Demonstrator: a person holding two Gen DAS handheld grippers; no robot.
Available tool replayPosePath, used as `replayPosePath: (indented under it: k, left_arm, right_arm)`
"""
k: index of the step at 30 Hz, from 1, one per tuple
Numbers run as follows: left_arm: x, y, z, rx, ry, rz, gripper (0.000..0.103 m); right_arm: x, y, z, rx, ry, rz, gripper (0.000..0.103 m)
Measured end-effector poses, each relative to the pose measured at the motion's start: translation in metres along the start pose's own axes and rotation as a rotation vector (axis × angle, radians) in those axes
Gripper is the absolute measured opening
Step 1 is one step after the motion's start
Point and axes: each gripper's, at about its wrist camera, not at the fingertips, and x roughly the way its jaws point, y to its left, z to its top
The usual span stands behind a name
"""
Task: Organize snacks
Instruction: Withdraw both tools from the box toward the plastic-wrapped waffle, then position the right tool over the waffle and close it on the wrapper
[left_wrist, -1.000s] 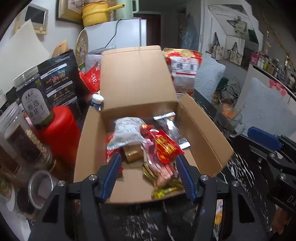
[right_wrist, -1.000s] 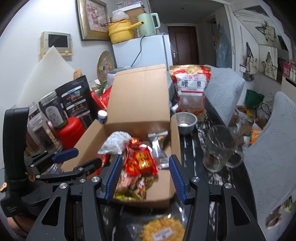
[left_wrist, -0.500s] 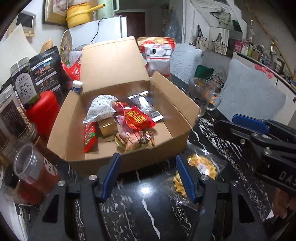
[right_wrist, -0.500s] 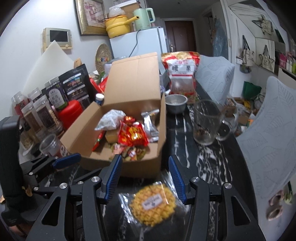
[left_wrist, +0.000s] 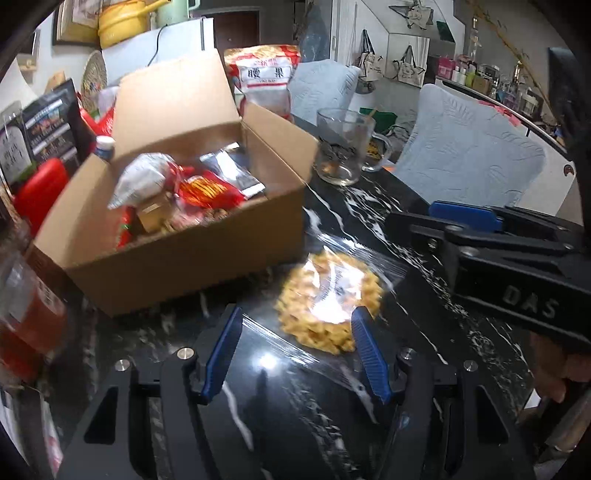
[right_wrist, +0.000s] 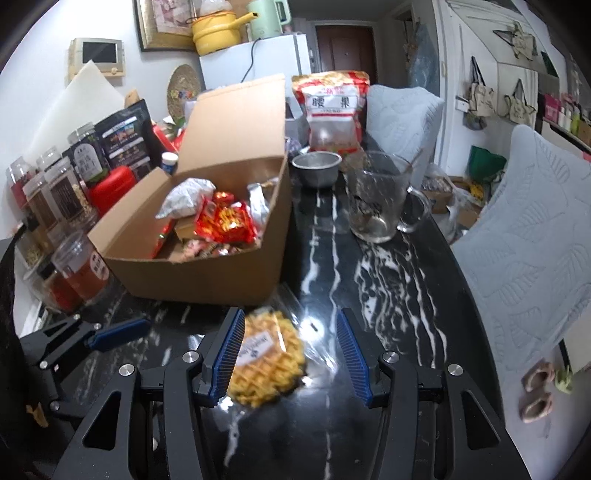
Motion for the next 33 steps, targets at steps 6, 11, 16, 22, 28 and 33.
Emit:
replayPosePath:
  k: [6,11,16,22,28,33]
  left_arm:
    - [0.014,-0.012,-0.012,-0.006,0.048,-0.024,0.061]
    - [0.027,-0.019,-0.016,0.008,0.088,-0.045,0.061]
    - [0.04,-0.018,-0.016,-0.02,0.124,-0.075,0.061]
    - [0.048,-0.019,-0.02,-0.023,0.14,-0.058,0.061]
    - [0.05,-0.012,-0.019,-0.041,0.144,-0.05,0.061]
    - [0.043,0.006,-0.027,-0.085,0.153,-0.036,0.061]
  right_arm:
    - [0.021,-0.016,-0.009,0.028,0.064,0.002,0.058]
    - [0.038,-0.024,-0.011,0.036,0.1,0.005,0.06]
    - [0.053,-0.033,-0.01,0.054,0.127,0.046,0.06]
    - [0.072,-0.042,-0.011,0.093,0.161,0.153,0.06]
    - [0.074,-0.039,-0.012,0.092,0.165,0.237,0.042]
    - [0.065,-0.031,-0.02,0.091,0.151,0.261,0.015]
